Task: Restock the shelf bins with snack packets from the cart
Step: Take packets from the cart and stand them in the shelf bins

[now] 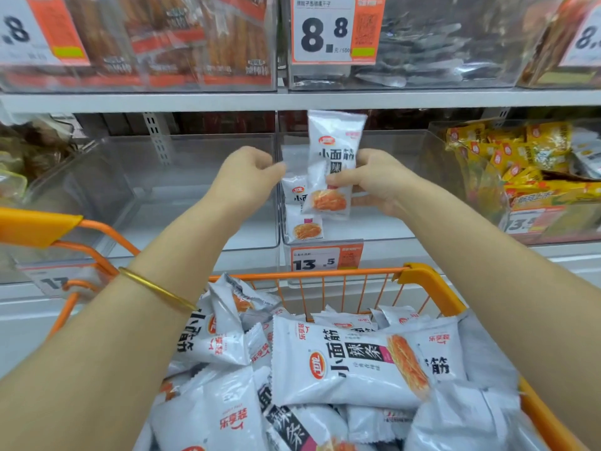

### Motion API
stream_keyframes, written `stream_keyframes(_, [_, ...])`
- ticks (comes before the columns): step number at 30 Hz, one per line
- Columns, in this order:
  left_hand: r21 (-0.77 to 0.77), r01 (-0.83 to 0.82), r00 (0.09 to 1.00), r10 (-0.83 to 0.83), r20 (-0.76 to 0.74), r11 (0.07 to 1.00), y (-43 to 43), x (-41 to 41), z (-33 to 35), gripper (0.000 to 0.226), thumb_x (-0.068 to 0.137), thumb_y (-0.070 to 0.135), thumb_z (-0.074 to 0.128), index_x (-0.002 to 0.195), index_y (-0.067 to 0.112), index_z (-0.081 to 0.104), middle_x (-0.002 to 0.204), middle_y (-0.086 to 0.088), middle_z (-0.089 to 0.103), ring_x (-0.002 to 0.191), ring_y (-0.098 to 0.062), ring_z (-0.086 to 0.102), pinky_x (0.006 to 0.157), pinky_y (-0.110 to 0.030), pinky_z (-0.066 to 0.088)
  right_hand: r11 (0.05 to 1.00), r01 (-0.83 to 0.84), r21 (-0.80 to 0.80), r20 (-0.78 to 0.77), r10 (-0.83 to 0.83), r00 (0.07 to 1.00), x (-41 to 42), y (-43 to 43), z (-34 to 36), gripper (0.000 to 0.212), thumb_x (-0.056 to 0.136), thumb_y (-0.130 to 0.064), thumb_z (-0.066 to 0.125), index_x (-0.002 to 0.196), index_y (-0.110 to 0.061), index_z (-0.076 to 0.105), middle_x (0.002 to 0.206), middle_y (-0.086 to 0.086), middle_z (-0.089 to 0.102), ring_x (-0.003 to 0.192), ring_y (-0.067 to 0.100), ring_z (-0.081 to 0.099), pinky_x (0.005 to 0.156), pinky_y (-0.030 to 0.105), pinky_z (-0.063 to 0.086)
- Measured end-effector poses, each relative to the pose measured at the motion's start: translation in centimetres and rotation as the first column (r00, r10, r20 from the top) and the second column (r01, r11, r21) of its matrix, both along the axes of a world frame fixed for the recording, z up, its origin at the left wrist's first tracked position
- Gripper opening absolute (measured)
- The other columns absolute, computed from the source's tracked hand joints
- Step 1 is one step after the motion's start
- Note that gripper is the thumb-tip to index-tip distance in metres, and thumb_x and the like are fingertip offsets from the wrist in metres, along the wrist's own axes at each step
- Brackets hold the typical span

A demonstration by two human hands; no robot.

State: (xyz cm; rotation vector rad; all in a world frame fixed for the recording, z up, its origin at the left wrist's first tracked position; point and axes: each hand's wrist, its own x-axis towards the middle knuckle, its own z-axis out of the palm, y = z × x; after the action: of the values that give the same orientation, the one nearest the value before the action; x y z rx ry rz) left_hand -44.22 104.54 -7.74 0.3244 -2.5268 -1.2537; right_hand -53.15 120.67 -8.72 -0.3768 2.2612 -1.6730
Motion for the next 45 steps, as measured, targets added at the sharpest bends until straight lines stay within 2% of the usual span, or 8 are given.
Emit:
stream_keyframes(4, [-0.267,0.076,0.964,-0.002,0.267,0.961,-1.0,-0.2,-1.6,0.056,0.089,0.026,0.061,0.139,0.014,0.04,0.144,-0.005,0.041,0.126,-0.024,0.042,0.091,-0.027,0.036,0.989,0.055,0.135,0.046,-0.062,0.997,-1.3,-1.4,-1.6,0.038,0.07,0.009,0.074,0.105,0.001,0.063,0.101,0.013,0.069,0.093,0.029,0.066,0.078,0.041,0.056])
stream_keyframes(10, [-0.374,0.198,0.92,-0.04,0.389,0.906,-1.0,-0.4,-2.5,0.06,0.085,0.027,0.067,0.138,0.015,0.042,0.141,-0.007,0.044,0.131,-0.028,0.036,0.104,-0.037,0.037,0.877,0.045,0.478,-0.049,-0.025,0.998,-1.8,-4.3,-4.8,0.04,0.071,-0.006,0.079,0.107,-0.003,0.062,0.101,0.011,0.068,0.088,0.025,0.066,0.078,0.037,0.058])
stream_keyframes(18, [-0.355,0.196,0.924,-0.051,0.379,0.914,-1.0,-0.4,-2.6,0.066,0.083,0.027,0.069,0.14,0.014,0.038,0.143,-0.007,0.043,0.131,-0.027,0.038,0.104,-0.037,0.037,0.833,0.03,0.553,-0.045,-0.006,0.999,-2.2,-5.5,-6.0,0.031,0.077,-0.008,0.076,0.097,-0.004,0.053,0.09,0.014,0.065,0.072,0.026,0.068,0.069,0.034,0.059])
stream_keyframes(26, [-0.362,0.156,0.928,-0.011,0.373,0.919,-0.6,-0.1,-1.4,0.06,0.083,0.029,0.069,0.134,0.008,0.043,0.137,-0.01,0.044,0.118,-0.029,0.048,0.094,-0.036,0.042,0.852,-0.009,0.524,-0.004,0.013,1.0,-1.7,-4.0,-4.7,0.028,0.077,-0.01,0.076,0.084,-0.005,0.05,0.09,0.012,0.061,0.085,0.029,0.067,0.074,0.033,0.058])
stream_keyframes(31, [-0.408,0.095,0.952,0.037,0.303,0.908,0.1,0.3,0.3,0.055,0.081,0.035,0.07,0.126,0.011,0.046,0.133,-0.012,0.037,0.111,-0.03,0.048,0.091,-0.037,0.04,0.815,0.046,0.577,-0.236,0.114,0.965,0.5,-1.9,-1.4,0.033,0.08,-0.01,0.074,0.07,-0.01,0.042,0.072,0.005,0.049,0.066,0.022,0.061,0.053,0.028,0.052])
stream_keyframes(35, [-0.396,0.139,0.963,-0.03,0.268,0.908,0.9,0.5,1.1,0.037,0.08,0.031,0.071,0.109,0.015,0.053,0.124,-0.009,0.044,0.098,-0.026,0.053,0.08,-0.03,0.039,0.772,-0.224,0.595,-0.155,0.384,0.91,4.4,1.9,1.3,0.008,0.082,-0.015,0.071,0.08,-0.009,0.065,0.078,0.008,0.067,0.069,0.018,0.065,0.061,0.027,0.059])
stream_keyframes(41, [-0.31,0.288,0.936,-0.198,0.291,0.906,3.2,1.1,1.3,0.019,0.083,0.024,0.069,0.097,0.014,0.06,0.078,0.01,0.047,0.08,-0.015,0.049,0.072,-0.025,0.036,0.536,-0.641,0.549,0.127,0.705,0.698,9.2,4.1,0.2,0.027,0.084,-0.036,0.066,0.1,-0.015,0.072,0.098,0.002,0.071,0.085,0.012,0.063,0.082,0.028,0.052])
stream_keyframes(45, [-0.27,0.317,0.926,-0.235,0.295,0.909,3.5,1.4,1.2,0.013,0.084,0.02,0.068,0.089,0.008,0.066,0.073,0.008,0.053,0.064,-0.008,0.049,0.069,-0.026,0.041,0.441,-0.737,0.512,0.171,0.788,0.591,10.1,3.5,-0.9,0.029,0.079,-0.026,0.073,0.097,-0.004,0.069,0.095,0.015,0.068,0.074,0.007,0.055,0.07,0.026,0.046])
